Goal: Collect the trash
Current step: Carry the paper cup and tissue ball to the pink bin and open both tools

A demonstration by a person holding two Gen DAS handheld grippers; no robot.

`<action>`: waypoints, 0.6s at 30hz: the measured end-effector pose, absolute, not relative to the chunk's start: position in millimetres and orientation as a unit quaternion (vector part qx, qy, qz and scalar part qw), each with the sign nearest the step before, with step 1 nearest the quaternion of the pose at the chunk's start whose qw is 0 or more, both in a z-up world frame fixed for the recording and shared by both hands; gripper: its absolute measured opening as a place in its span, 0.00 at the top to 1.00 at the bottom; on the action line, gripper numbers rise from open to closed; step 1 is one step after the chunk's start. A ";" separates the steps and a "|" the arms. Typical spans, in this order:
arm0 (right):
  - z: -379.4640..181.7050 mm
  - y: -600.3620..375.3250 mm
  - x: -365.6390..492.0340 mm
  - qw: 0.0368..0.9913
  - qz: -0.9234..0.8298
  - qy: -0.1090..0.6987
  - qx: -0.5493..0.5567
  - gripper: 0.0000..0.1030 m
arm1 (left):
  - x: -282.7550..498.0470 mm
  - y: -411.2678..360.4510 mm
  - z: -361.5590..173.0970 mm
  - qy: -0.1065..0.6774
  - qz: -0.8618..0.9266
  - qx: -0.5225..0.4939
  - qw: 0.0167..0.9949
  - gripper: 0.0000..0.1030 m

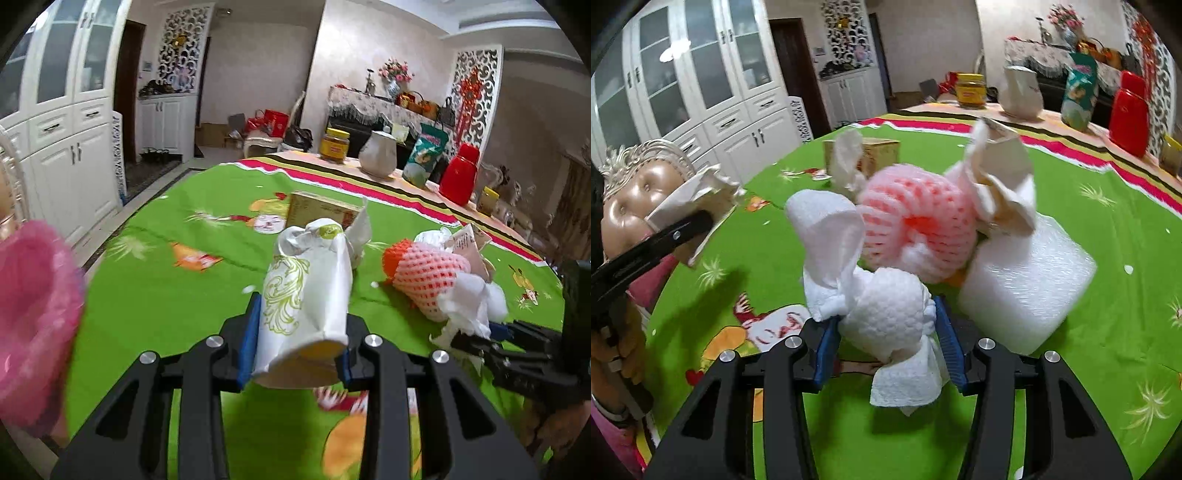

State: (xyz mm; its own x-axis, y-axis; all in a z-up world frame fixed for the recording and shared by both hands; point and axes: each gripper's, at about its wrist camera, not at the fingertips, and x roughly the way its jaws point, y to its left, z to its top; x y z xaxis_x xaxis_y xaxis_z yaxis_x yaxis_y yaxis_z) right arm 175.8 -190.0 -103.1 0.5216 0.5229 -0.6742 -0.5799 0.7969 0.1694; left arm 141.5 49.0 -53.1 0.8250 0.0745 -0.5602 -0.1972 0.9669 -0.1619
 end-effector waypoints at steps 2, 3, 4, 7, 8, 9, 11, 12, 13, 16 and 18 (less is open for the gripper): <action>-101.7 -184.5 170.3 0.867 0.331 0.372 -0.035 0.53 | 123.8 53.7 -52.3 0.282 0.080 -0.103 0.950 0.67; -100.9 -181.7 167.6 0.865 0.336 0.370 -0.036 0.53 | 113.6 55.9 -50.7 0.278 0.084 -0.100 0.952 0.67; -99.4 -176.9 162.8 0.864 0.342 0.367 -0.042 0.53 | 106.8 57.5 -50.0 0.275 0.086 -0.099 0.952 0.67; -93.4 -168.8 153.0 0.861 0.357 0.359 -0.046 0.53 | 84.8 63.9 -47.3 0.268 0.090 -0.097 0.954 0.67; -91.0 -166.4 149.5 0.859 0.363 0.357 -0.044 0.53 | 77.6 66.9 -47.2 0.266 0.091 -0.094 0.955 0.67; -88.5 -163.6 145.9 0.858 0.368 0.354 -0.044 0.53 | 69.8 68.7 -46.2 0.265 0.092 -0.092 0.956 0.67; -83.8 -156.3 136.3 0.858 0.376 0.346 -0.053 0.53 | 58.0 72.1 -46.1 0.262 0.094 -0.090 0.956 0.67; -82.9 -153.6 132.9 0.858 0.379 0.344 -0.056 0.53 | 53.5 73.9 -46.1 0.261 0.094 -0.089 0.956 0.67; -80.6 -148.9 126.9 0.857 0.384 0.339 -0.060 0.53 | 46.3 76.7 -45.4 0.260 0.095 -0.089 0.957 0.67; -74.7 -139.1 113.8 0.856 0.395 0.325 -0.072 0.53 | 28.7 86.6 -42.6 0.254 0.102 -0.087 0.958 0.67; -70.5 -133.3 106.6 0.857 0.401 0.314 -0.078 0.53 | 15.6 94.6 -39.3 0.248 0.107 -0.087 0.959 0.67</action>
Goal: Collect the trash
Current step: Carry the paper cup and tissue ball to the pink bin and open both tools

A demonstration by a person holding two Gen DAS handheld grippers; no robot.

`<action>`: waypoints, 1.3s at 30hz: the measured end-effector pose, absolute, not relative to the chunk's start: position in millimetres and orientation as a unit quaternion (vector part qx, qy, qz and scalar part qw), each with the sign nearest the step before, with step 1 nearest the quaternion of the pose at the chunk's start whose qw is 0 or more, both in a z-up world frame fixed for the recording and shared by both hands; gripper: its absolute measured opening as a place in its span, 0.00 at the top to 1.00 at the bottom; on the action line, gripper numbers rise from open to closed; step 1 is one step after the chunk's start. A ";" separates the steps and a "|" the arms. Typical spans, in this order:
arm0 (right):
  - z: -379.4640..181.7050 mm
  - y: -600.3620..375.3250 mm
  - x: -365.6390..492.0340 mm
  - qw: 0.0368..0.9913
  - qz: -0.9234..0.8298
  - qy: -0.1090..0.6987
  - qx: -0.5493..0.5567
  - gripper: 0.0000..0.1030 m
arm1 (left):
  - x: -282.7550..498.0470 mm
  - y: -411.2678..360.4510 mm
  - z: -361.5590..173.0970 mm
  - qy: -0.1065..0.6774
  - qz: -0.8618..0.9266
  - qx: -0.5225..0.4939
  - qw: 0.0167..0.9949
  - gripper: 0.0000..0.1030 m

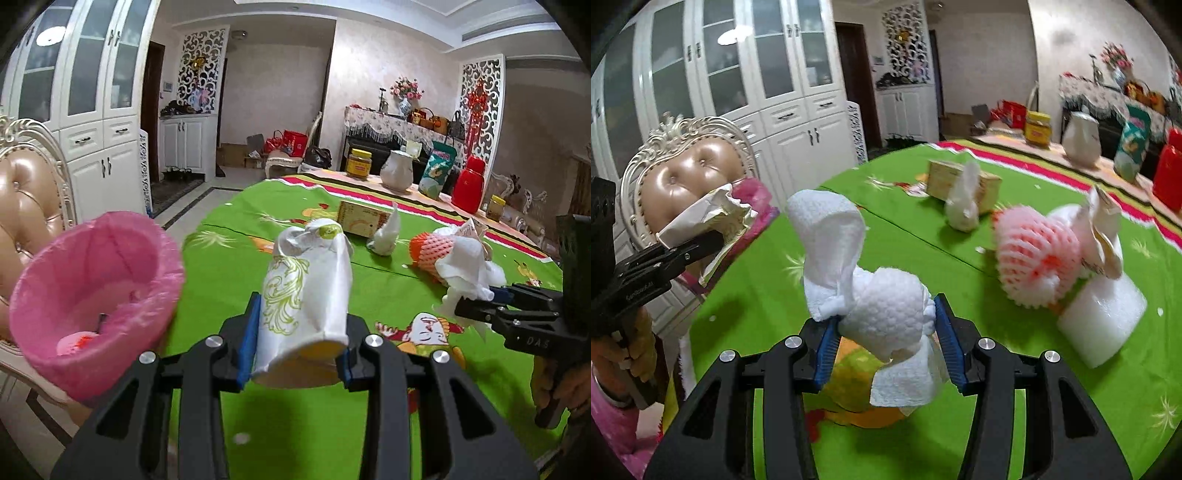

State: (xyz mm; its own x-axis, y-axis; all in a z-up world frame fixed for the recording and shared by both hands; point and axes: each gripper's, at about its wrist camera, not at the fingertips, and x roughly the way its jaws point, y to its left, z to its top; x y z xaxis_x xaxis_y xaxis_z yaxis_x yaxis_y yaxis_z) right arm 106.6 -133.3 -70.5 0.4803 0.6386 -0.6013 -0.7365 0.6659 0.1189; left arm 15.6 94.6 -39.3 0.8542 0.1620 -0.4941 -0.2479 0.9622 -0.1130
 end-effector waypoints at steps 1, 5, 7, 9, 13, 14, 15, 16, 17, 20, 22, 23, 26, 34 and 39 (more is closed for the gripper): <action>-69.2 -130.9 104.8 0.856 0.404 0.312 -0.079 0.53 | 11.9 99.1 -38.2 0.245 0.109 -0.087 0.959 0.67; -66.2 -117.2 93.3 0.853 0.415 0.305 -0.085 0.53 | -9.4 117.6 -31.8 0.233 0.121 -0.094 0.960 0.66; -66.3 -109.7 87.4 0.852 0.417 0.302 -0.090 0.53 | -19.2 127.0 -28.5 0.226 0.126 -0.099 0.961 0.66; -66.3 -103.2 84.6 0.851 0.420 0.301 -0.093 0.53 | -28.8 135.5 -25.8 0.219 0.129 -0.104 0.961 0.66; -66.9 -94.3 83.3 0.851 0.420 0.300 -0.095 0.53 | -35.2 146.3 -22.4 0.210 0.137 -0.109 0.962 0.66; -67.3 -93.1 83.8 0.851 0.420 0.301 -0.093 0.53 | -37.5 148.6 -22.1 0.208 0.138 -0.109 0.962 0.66; -67.2 -90.6 84.0 0.851 0.420 0.301 -0.092 0.53 | -40.9 152.0 -21.3 0.206 0.140 -0.109 0.962 0.66; -67.7 -88.9 83.9 0.851 0.420 0.301 -0.092 0.53 | -41.9 153.7 -21.6 0.204 0.141 -0.109 0.962 0.66; -68.0 -86.2 83.5 0.851 0.420 0.301 -0.093 0.53 | -44.9 156.9 -20.9 0.202 0.144 -0.109 0.963 0.66; -67.8 -77.1 83.6 0.850 0.422 0.304 -0.090 0.53 | -48.0 163.4 -18.4 0.195 0.155 -0.106 0.963 0.66; -65.3 -68.6 83.5 0.848 0.427 0.303 -0.087 0.53 | -50.5 167.7 -17.2 0.189 0.167 -0.100 0.963 0.66; -64.1 -64.9 82.9 0.847 0.428 0.302 -0.086 0.53 | -52.2 171.2 -16.7 0.186 0.172 -0.099 0.962 0.66; -57.6 -48.1 78.9 0.845 0.439 0.293 -0.084 0.53 | -55.8 182.3 -17.2 0.182 0.182 -0.105 0.961 0.66; -50.0 7.4 67.7 0.832 0.471 0.283 -0.084 0.53 | -73.7 226.0 -21.7 0.181 0.219 -0.117 0.952 0.66; -48.1 43.5 62.1 0.821 0.488 0.285 -0.085 0.53 | -77.9 255.6 -28.1 0.191 0.234 -0.124 0.945 0.65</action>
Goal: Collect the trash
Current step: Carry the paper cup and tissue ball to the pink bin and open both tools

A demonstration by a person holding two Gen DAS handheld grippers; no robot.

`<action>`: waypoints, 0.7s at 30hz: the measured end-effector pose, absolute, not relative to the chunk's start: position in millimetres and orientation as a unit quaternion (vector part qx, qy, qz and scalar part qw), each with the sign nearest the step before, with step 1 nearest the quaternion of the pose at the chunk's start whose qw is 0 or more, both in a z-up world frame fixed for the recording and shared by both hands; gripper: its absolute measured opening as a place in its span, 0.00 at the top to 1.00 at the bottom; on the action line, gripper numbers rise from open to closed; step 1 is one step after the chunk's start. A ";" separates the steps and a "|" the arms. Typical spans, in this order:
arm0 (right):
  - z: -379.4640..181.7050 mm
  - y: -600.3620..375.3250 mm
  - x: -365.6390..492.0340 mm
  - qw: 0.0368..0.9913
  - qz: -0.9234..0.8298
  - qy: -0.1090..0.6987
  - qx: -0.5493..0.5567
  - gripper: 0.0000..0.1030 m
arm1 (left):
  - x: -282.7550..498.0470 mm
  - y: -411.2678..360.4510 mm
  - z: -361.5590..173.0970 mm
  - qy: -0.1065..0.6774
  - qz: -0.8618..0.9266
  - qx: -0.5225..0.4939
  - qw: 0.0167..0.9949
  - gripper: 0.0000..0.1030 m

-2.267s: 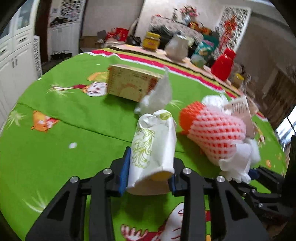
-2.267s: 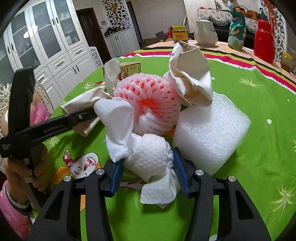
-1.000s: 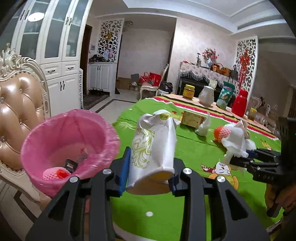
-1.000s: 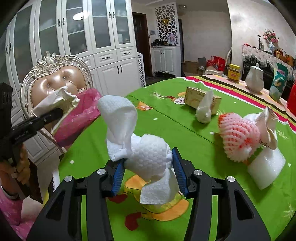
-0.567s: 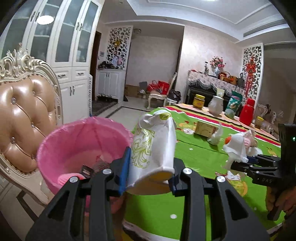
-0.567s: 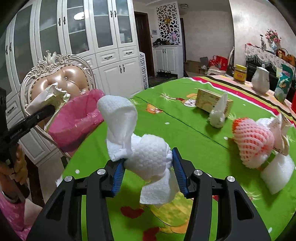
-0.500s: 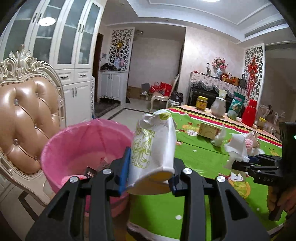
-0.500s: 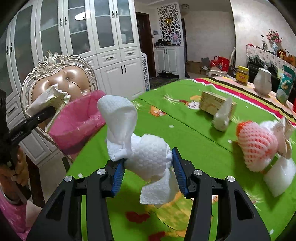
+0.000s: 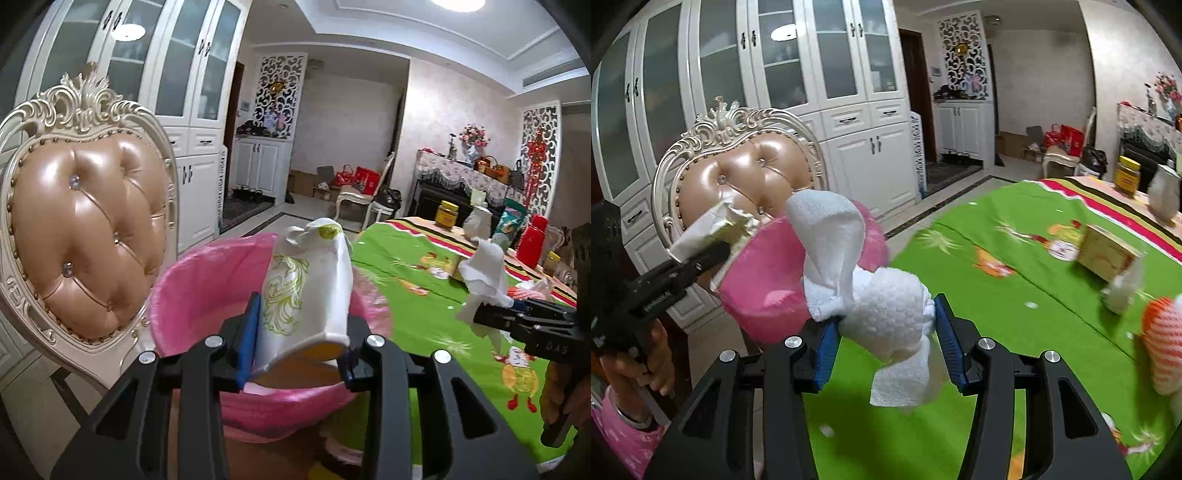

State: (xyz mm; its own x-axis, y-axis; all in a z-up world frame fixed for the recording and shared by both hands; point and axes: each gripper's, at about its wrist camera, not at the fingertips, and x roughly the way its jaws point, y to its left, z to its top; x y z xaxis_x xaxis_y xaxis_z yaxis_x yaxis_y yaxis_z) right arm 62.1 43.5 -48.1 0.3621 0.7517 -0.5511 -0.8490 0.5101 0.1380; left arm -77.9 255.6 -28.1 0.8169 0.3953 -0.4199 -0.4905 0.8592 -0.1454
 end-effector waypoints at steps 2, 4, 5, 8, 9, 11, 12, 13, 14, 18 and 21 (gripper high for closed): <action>-47.2 62.6 60.4 0.816 0.494 0.289 -0.085 0.53 | -75.3 267.3 -33.6 0.200 0.237 -0.124 0.942 0.65; -47.2 83.7 59.5 0.810 0.501 0.292 -0.085 0.53 | -70.4 278.9 -37.1 0.206 0.241 -0.125 0.940 0.65; -47.2 91.0 59.0 0.808 0.503 0.294 -0.085 0.53 | -67.7 284.3 -38.4 0.210 0.242 -0.124 0.939 0.65; -49.7 118.1 57.4 0.799 0.512 0.302 -0.086 0.53 | -62.2 301.9 -42.7 0.214 0.250 -0.126 0.936 0.65; -51.2 128.6 56.0 0.797 0.514 0.302 -0.090 0.53 | -60.5 307.1 -44.6 0.217 0.252 -0.127 0.934 0.65; -54.7 141.8 53.5 0.794 0.518 0.304 -0.095 0.53 | -57.5 321.7 -51.1 0.224 0.257 -0.132 0.931 0.65; -56.4 148.1 52.3 0.792 0.520 0.305 -0.097 0.53 | -56.8 326.3 -54.3 0.228 0.259 -0.133 0.929 0.65; -58.4 155.4 51.3 0.790 0.522 0.307 -0.099 0.53 | -56.7 330.0 -57.3 0.231 0.260 -0.134 0.928 0.65; -59.3 158.8 51.6 0.788 0.523 0.309 -0.100 0.53 | -57.1 333.9 -60.4 0.233 0.261 -0.135 0.927 0.65; -63.2 175.6 49.7 0.779 0.535 0.310 -0.101 0.51 | -61.3 345.0 -72.8 0.238 0.267 -0.140 0.923 0.65; -67.0 181.4 51.7 0.781 0.531 0.315 -0.100 0.36 | -63.1 350.1 -79.5 0.241 0.272 -0.140 0.921 0.49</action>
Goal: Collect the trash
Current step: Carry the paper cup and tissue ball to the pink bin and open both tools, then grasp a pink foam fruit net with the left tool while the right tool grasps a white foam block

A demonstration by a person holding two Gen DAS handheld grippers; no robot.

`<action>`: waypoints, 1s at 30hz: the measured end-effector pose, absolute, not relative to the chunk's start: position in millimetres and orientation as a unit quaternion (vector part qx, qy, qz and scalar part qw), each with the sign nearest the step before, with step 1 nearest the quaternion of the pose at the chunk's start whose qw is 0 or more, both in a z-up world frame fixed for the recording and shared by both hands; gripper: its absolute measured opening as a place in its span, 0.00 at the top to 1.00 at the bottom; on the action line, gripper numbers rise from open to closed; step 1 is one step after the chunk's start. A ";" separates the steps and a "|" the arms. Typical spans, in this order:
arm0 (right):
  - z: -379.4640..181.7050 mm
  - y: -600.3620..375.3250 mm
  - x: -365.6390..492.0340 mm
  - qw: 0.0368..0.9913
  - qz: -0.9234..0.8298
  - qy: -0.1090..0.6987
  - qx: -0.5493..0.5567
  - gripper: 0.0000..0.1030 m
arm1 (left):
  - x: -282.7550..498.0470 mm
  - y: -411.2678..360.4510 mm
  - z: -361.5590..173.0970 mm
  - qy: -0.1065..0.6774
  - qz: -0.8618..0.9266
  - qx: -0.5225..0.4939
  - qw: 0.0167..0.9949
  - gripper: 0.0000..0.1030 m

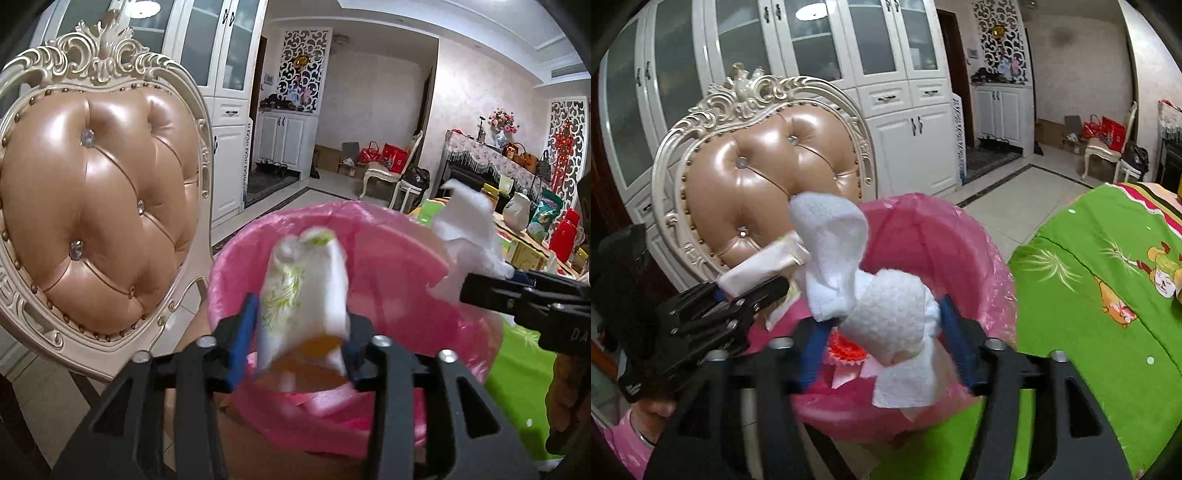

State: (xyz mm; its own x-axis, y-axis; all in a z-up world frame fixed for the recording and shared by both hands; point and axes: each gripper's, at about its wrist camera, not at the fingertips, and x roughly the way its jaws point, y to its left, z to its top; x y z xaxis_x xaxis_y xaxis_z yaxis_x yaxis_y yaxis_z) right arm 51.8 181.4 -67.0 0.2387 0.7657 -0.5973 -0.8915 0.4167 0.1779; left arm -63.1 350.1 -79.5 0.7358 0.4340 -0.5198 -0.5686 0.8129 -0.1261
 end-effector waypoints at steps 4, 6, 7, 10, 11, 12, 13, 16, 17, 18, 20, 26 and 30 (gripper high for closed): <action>-69.6 174.5 57.7 0.782 0.527 0.323 -0.083 0.32 | -70.7 345.3 -78.5 0.228 0.280 -0.127 0.924 0.24; -68.0 163.9 61.0 0.786 0.522 0.324 -0.073 0.29 | -77.0 340.6 -77.3 0.214 0.299 -0.125 0.922 0.09; -66.7 158.7 61.6 0.787 0.521 0.323 -0.070 0.29 | -79.2 339.4 -76.6 0.210 0.299 -0.129 0.922 0.08; -59.7 131.2 62.4 0.800 0.505 0.314 -0.074 0.24 | -83.7 330.4 -73.7 0.206 0.292 -0.149 0.922 0.05; -57.9 122.0 63.0 0.804 0.501 0.312 -0.075 0.18 | -84.9 327.7 -72.7 0.203 0.291 -0.154 0.922 0.05; -55.7 111.2 63.1 0.809 0.495 0.309 -0.075 0.17 | -85.4 321.3 -70.3 0.199 0.288 -0.156 0.924 0.05; -52.7 93.1 63.1 0.814 0.488 0.306 -0.073 0.17 | -85.5 315.7 -68.0 0.197 0.286 -0.155 0.925 0.05; -50.0 50.0 66.9 0.827 0.466 0.306 -0.068 0.15 | -81.2 285.6 -54.2 0.183 0.270 -0.141 0.935 0.05; -49.9 31.7 68.6 0.834 0.452 0.308 -0.066 0.15 | -76.8 271.4 -48.8 0.178 0.257 -0.135 0.940 0.05; -50.1 12.6 70.9 0.843 0.436 0.309 -0.064 0.15 | -72.9 261.1 -45.2 0.177 0.245 -0.130 0.944 0.05; -51.1 -20.6 75.0 0.862 0.399 0.307 -0.064 0.15 | -57.5 228.6 -38.0 0.179 0.206 -0.109 0.956 0.05; -58.6 -130.5 102.1 0.900 0.293 0.322 -0.023 0.15 | -2.9 130.8 -35.4 0.214 0.098 -0.074 0.969 0.05; -66.1 -190.8 114.7 0.918 0.235 0.319 -0.003 0.15 | 36.7 64.6 -33.5 0.237 0.036 -0.068 0.969 0.05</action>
